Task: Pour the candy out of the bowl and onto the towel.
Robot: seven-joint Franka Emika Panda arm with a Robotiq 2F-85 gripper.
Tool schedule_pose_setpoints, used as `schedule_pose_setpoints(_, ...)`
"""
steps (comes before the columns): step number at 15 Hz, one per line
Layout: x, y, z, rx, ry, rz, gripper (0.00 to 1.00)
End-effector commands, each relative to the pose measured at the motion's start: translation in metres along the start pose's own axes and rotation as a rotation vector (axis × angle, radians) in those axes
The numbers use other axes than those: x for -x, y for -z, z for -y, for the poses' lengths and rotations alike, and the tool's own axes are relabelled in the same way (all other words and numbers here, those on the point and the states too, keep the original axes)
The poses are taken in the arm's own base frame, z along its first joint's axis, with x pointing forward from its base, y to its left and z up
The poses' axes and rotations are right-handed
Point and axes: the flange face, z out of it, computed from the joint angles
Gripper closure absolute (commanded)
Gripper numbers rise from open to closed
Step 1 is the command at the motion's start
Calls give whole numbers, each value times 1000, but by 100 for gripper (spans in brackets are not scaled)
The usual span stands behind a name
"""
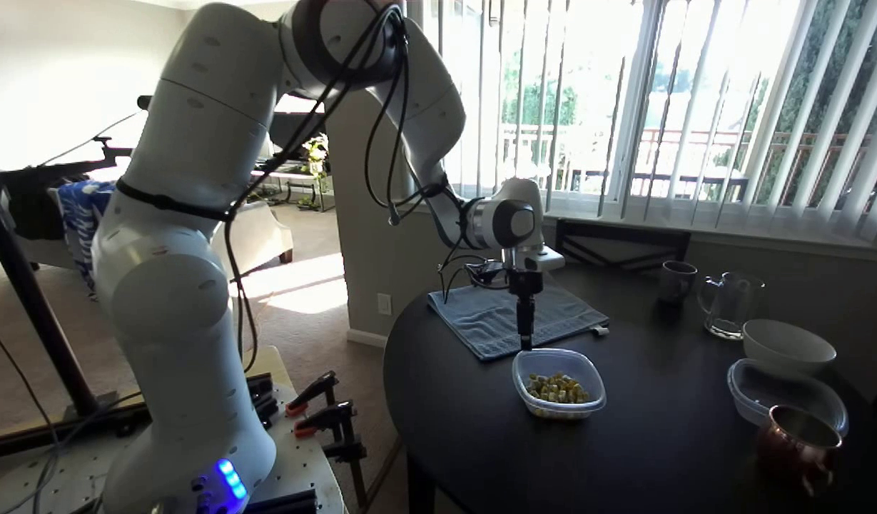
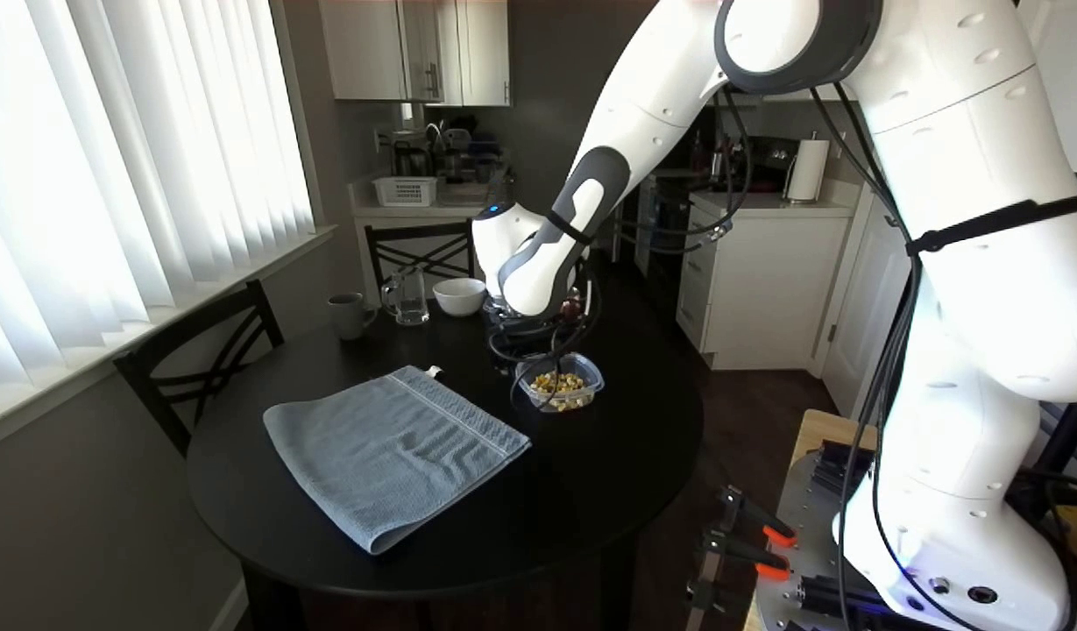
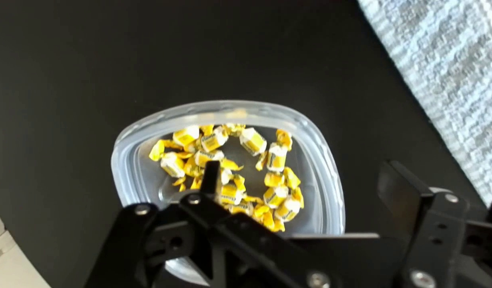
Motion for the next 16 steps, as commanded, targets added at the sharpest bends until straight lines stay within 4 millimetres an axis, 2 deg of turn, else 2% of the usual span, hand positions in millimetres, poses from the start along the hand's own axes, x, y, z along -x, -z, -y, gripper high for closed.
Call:
schedule_pose_setpoints(1,-1,-28,7,1,-23,13,0)
schedule_pose_setpoints(4,-8,-32,9,-1,-16,-15,0)
schedule_pose_setpoints(8,-15,-14,16,-60,-24,-41,0)
schedule_pose_setpoints(9,-17,-12,19,-72,-26,-42,3)
schedule_pose_setpoints(11,-20,-12,24,-74,-31,-42,27)
schedule_pose_setpoints(12,-22,-14,25,-66,-34,-44,28)
schedule_pose_setpoints(15,-29,-24,17,-36,-54,-42,49)
schedule_pose_setpoints(16,-32,-28,12,-21,-60,-46,12)
